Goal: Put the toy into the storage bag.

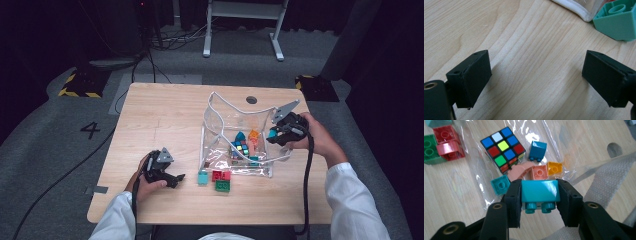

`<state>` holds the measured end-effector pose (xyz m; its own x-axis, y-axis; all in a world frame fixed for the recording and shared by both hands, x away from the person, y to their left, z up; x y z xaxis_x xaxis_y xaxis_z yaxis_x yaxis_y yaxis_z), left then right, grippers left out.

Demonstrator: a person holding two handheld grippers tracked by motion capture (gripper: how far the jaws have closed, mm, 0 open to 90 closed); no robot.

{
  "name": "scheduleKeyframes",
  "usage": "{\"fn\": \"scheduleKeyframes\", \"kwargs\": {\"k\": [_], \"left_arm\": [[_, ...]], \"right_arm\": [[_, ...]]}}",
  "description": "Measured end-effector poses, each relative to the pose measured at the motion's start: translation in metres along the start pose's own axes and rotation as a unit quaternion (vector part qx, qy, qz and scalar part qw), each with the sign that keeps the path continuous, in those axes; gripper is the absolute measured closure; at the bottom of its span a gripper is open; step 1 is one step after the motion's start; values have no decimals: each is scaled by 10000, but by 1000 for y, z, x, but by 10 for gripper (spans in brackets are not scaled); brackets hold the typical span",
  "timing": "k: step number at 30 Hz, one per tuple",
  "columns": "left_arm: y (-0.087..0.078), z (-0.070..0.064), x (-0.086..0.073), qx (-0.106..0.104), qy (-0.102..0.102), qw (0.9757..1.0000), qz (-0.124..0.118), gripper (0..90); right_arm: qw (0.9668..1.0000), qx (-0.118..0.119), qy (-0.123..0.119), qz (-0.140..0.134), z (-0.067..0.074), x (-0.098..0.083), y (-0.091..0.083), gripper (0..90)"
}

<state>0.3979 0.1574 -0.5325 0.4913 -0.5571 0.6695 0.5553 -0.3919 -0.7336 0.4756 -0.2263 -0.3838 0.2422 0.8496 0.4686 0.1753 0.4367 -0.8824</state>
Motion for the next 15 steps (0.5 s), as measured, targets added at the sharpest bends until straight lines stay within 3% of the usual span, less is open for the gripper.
{"fn": "scheduleKeyframes", "kwargs": {"k": [7, 11, 15], "left_arm": [[0, 0, 0, 4, -2, 10000, -6, 88], [0, 0, 0, 1, -1, 10000, 0, 88], [0, 0, 0, 1, 1, 10000, 1, 88]], "right_arm": [[9989, -34, -68, -467, 6, 2, -11, 492], [9958, -10, -96, -909, 15, 0, -22, 441], [9934, -178, -33, -1134, 22, -3, -32, 396]]}}
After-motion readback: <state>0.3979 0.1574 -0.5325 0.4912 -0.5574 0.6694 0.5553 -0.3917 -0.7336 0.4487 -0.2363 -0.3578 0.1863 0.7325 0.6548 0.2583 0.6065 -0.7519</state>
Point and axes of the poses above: each handheld gripper's, and its own axes: y roughly forward along the jaws, x roughly out of its top, z roughly to its left, the point moved 4 cm from there along y, roughly forward along the jaws, and after that the axes turned 11 degrees about x, right-handed, at the moved point
